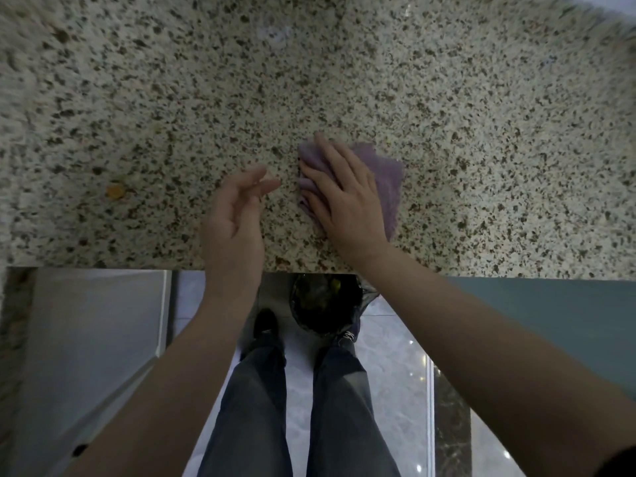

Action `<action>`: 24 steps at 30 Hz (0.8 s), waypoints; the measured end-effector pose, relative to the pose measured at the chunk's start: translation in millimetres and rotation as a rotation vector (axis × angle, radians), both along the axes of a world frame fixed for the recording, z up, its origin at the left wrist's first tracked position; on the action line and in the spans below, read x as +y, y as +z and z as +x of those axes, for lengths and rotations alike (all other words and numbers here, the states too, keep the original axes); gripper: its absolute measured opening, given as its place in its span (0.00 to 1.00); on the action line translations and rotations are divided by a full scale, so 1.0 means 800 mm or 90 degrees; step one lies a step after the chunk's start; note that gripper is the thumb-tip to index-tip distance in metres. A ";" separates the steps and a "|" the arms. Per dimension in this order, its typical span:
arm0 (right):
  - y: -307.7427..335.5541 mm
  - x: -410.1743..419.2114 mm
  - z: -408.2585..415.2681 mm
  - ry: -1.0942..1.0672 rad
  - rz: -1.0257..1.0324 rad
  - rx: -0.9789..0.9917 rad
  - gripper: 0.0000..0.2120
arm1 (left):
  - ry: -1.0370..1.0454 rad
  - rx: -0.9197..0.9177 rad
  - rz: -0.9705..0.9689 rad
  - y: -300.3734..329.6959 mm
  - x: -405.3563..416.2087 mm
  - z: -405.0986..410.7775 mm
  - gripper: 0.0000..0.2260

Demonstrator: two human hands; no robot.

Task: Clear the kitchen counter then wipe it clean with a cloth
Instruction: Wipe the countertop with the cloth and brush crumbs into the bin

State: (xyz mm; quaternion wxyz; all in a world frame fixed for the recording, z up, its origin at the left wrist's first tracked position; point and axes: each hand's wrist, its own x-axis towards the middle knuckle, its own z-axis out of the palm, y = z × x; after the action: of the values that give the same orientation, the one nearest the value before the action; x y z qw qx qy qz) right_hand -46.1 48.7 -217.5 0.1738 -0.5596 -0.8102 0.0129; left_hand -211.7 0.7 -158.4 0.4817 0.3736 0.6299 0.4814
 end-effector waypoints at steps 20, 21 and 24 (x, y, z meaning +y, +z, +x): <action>-0.002 -0.015 -0.007 -0.082 0.118 -0.044 0.13 | 0.007 -0.041 -0.001 -0.004 -0.027 0.011 0.14; -0.001 -0.017 -0.006 -0.070 0.133 -0.048 0.12 | 0.013 -0.041 0.002 -0.003 -0.031 0.012 0.14; 0.000 -0.020 -0.001 -0.033 0.152 -0.048 0.12 | 0.031 -0.035 0.006 0.000 -0.046 0.018 0.14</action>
State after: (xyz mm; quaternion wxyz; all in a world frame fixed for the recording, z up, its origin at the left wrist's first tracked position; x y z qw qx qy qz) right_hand -47.3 32.9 -217.9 0.2087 -0.5558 -0.7972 -0.1097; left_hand -197.0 -36.3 -158.4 0.4847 0.3471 0.6232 0.5062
